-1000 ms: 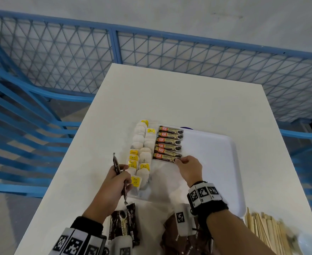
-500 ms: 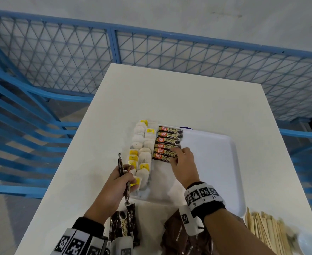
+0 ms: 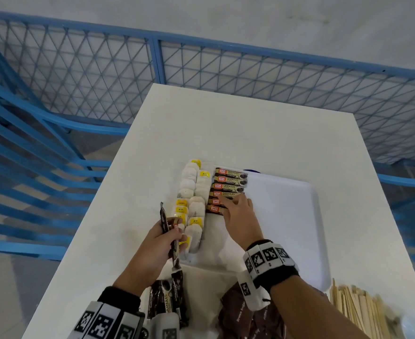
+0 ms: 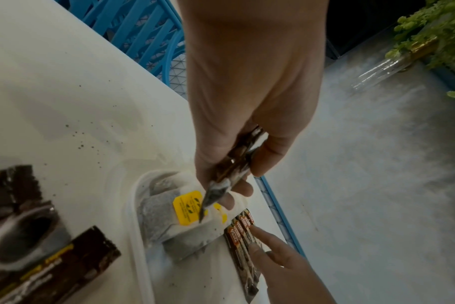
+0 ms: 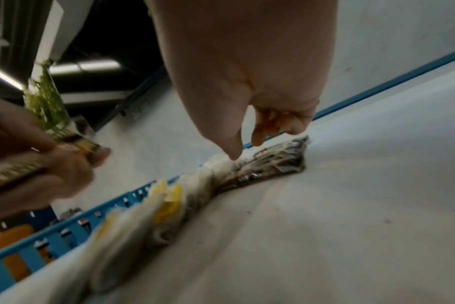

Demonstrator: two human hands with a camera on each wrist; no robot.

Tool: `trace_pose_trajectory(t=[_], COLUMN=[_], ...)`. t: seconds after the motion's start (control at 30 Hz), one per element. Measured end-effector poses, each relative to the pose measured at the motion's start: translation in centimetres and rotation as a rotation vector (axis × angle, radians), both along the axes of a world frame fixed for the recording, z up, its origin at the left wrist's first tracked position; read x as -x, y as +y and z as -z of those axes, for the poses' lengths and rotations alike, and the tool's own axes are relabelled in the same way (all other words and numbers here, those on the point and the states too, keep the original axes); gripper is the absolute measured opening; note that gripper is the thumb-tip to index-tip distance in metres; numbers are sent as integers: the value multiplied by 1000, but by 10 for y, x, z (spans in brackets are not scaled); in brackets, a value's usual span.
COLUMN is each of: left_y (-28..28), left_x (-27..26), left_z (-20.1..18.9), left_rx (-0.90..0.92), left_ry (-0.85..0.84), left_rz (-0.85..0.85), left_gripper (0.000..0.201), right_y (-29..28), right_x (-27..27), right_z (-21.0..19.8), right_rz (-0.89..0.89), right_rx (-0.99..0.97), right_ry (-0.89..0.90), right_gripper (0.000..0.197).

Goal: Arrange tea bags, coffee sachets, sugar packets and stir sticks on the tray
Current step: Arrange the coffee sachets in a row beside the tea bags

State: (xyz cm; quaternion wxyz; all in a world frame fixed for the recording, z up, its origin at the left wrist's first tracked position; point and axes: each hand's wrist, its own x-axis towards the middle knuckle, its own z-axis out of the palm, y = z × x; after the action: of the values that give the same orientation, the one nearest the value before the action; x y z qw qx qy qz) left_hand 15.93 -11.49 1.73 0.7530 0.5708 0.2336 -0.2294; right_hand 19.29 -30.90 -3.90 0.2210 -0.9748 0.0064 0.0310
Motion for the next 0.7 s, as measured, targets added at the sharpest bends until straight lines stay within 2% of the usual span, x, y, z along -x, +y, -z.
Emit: trace_pose_trajectory(t=[0.07, 0.13, 0.27, 0.43, 0.53, 0.7], left_y=[-1, -3, -5, -7, -8, -11], left_x=[1, 1, 0, -1, 1, 5], left_z=[-1, -3, -5, -3, -5, -3], left_rx=[18, 50, 162, 270, 286, 198], left_ry=[-24, -50, -77, -81, -81, -65], left_rz=[28, 50, -4, -77, -67, 0], left_gripper=[22, 23, 21, 17, 14, 13], right_y=[4, 12, 24, 24, 20, 4], right_x=[6, 15, 38, 53, 53, 56], right_z=[-5, -14, -36, -35, -35, -42], right_rz=[14, 25, -18, -111, -23, 188], right_rx=[-98, -278, -619, -704, -861, -1102], right_ry=[-15, -23, 208, 385, 422, 390], right_gripper=[38, 32, 20, 8, 10, 8])
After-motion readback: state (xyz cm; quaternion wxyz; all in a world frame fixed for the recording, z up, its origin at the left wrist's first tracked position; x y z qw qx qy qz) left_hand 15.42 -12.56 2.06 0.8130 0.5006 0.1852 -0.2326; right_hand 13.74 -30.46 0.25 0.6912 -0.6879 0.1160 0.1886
